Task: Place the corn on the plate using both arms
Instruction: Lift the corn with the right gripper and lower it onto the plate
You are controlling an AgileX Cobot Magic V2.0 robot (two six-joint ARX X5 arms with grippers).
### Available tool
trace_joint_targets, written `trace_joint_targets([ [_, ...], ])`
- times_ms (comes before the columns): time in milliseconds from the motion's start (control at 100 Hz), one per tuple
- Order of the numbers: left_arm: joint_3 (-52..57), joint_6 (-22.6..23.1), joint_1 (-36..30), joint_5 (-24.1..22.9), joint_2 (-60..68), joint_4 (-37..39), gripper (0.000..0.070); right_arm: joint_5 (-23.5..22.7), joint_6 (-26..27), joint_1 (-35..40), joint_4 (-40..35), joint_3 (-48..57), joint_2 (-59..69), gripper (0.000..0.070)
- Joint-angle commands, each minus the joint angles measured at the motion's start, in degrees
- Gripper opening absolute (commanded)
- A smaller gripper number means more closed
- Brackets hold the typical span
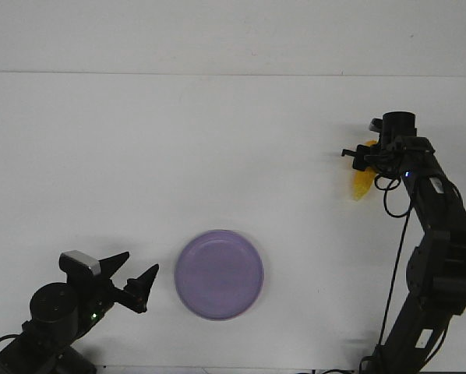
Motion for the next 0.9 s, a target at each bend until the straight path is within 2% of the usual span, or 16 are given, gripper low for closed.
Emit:
trace_joint_targets([
  [0, 0.61, 0.57, -0.22, -0.11, 0.22, 0.13, 0.0526, -1.11, -1.77, 1.01, 0.17, 1.57, -6.19, 0.0163],
  [120, 0.61, 0.59, -0.22, -0.11, 0.22, -0.09, 0.0527, -3.63, -1.99, 3.69, -0.9, 0.26, -16.13, 0.0162],
  [250, 0.61, 0.79, -0.22, -0.13, 0.22, -0.5, 0.0527, -3.96, -2.03, 9.25, -1.03, -4.26, -27.28, 0.0162],
  [350, 0.61, 0.79, -0.22, -0.13, 0.22, -0.81, 0.0527, -4.17, -2.01, 16.0, 0.13, -10.78, -35.3, 0.0162],
  [480, 0.61, 0.79, -0.22, -0.13, 0.22, -0.85, 0.0527, -3.82, -0.46, 28.41, 3.34, -21.09, -42.27, 0.0162],
  [720, 0.61, 0.83, -0.22, -0.15, 0.22, -0.85, 0.0527, 1.11, 4.92, 50.6, 14.03, -35.65, -40.74, 0.0162],
  [890, 0.61, 0.81, -0.22, -0.15, 0.22, -0.92, 0.0527, 2.91, 6.6, 57.96, 19.12, -37.29, -33.2, 0.0162],
])
